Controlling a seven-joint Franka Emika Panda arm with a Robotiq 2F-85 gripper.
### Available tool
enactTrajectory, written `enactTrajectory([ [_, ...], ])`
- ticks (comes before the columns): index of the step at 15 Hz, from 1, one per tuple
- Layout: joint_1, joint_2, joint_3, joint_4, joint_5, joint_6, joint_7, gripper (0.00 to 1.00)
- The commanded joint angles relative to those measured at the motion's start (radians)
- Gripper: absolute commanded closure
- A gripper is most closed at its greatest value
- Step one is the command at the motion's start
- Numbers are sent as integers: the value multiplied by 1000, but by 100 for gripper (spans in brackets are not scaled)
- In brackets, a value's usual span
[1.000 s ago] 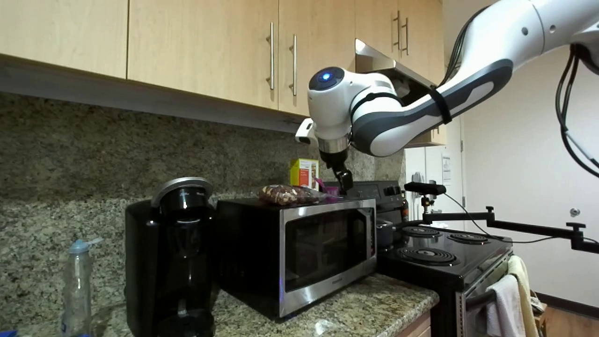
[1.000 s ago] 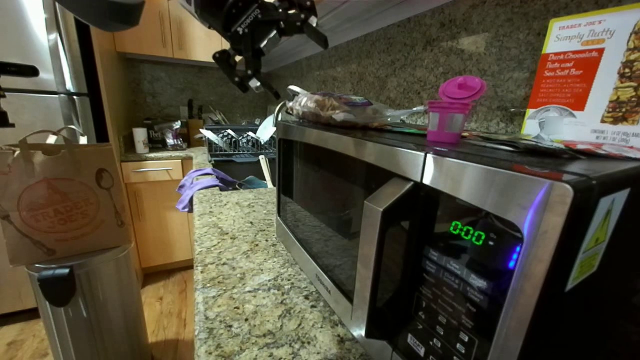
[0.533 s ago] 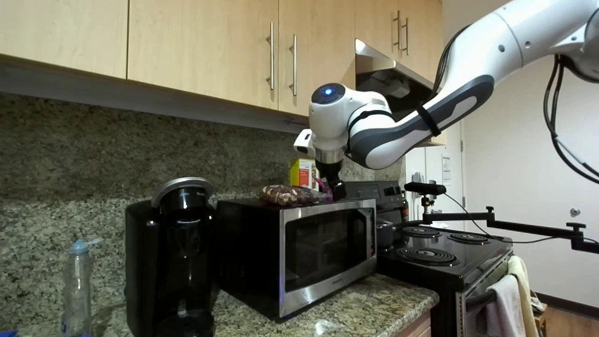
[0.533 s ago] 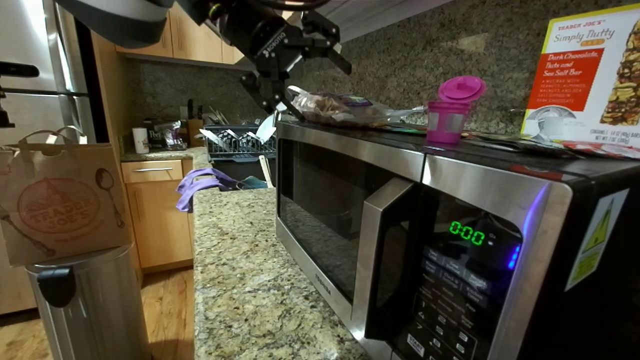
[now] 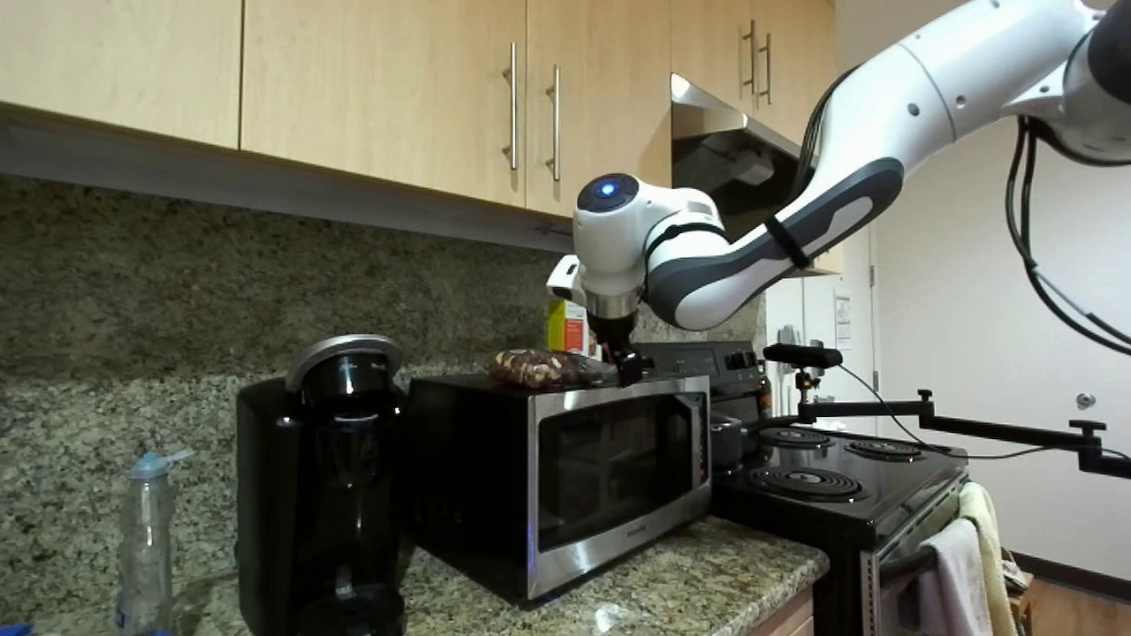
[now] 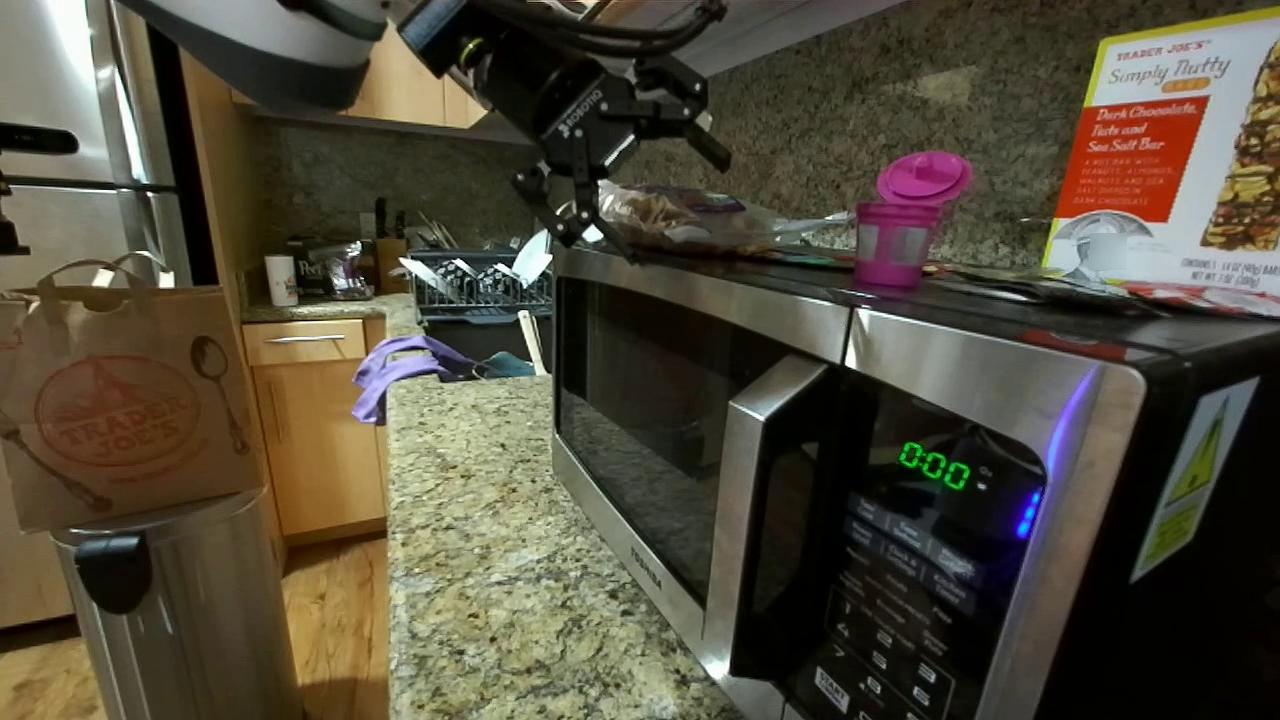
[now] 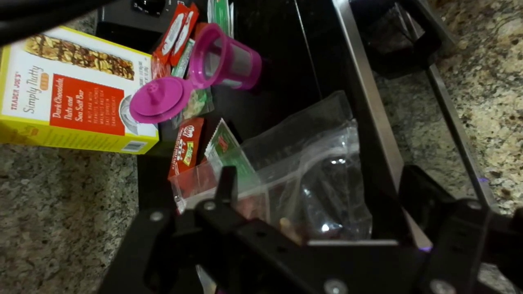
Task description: Take the bag plastic bag from on top of the microwave and place it on the countertop
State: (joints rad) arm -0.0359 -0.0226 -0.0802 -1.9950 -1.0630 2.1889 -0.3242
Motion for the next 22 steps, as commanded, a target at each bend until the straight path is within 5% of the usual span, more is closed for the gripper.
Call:
enactTrajectory([
  [1, -10, 13, 6, 12, -25, 26, 21, 0],
  [10, -7, -4, 13, 5, -193, -50, 96, 0],
  [17, -12, 25, 6, -4, -153, 36, 65, 0],
  [22, -19, 30, -3, -18, -284, 97, 165, 0],
])
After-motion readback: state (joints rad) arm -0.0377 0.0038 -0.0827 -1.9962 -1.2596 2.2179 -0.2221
